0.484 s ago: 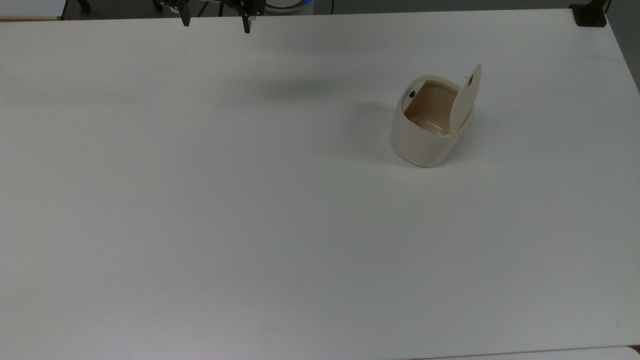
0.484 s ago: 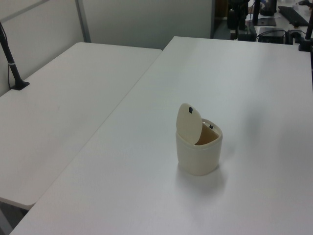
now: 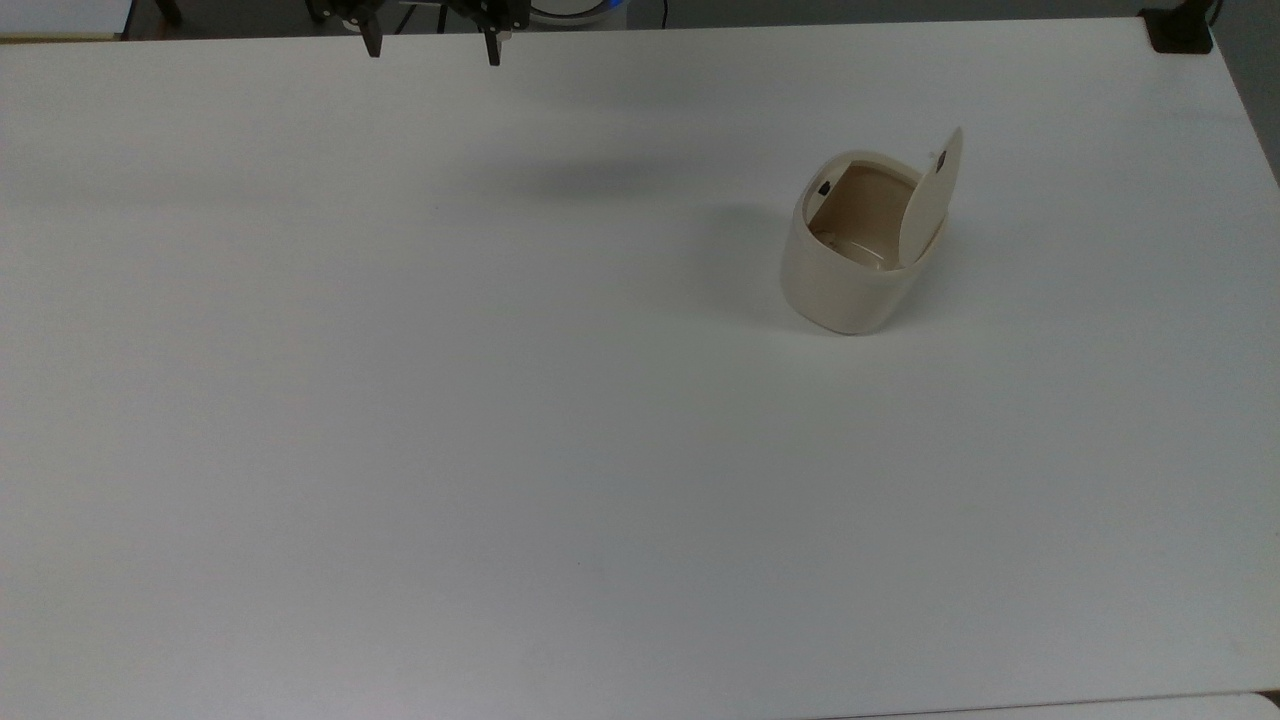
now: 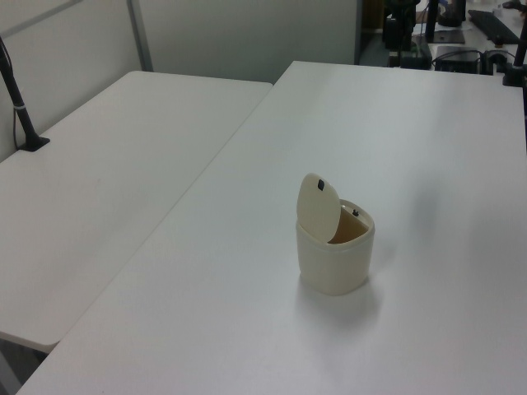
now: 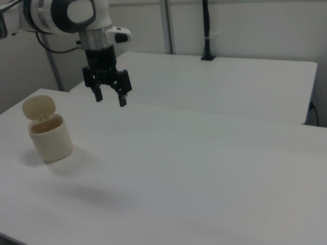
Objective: Close the trash bin
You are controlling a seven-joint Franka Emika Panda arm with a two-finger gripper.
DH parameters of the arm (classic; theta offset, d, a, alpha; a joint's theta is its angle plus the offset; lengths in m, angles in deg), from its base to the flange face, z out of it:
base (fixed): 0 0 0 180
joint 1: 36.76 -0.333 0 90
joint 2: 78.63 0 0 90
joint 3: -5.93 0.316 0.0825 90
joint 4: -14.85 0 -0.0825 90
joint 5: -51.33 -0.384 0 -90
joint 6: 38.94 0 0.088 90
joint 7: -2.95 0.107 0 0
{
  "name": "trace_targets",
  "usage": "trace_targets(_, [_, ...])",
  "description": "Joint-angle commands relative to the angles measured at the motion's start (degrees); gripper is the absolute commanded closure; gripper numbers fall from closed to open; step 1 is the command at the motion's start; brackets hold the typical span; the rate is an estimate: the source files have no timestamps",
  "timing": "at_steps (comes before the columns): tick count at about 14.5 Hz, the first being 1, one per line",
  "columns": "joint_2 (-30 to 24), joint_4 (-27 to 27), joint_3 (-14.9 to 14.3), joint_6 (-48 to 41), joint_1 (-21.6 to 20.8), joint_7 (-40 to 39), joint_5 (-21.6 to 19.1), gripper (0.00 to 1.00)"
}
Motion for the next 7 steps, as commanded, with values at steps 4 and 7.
trace_targets(4, [-0.42,-1.69,-0.17,2.08,-0.2,-8.65,-0.08,0.8])
trace_targets(7, [0.37,-1.69,-0.17,1.91,-1.95,-16.39,-0.78,1.0])
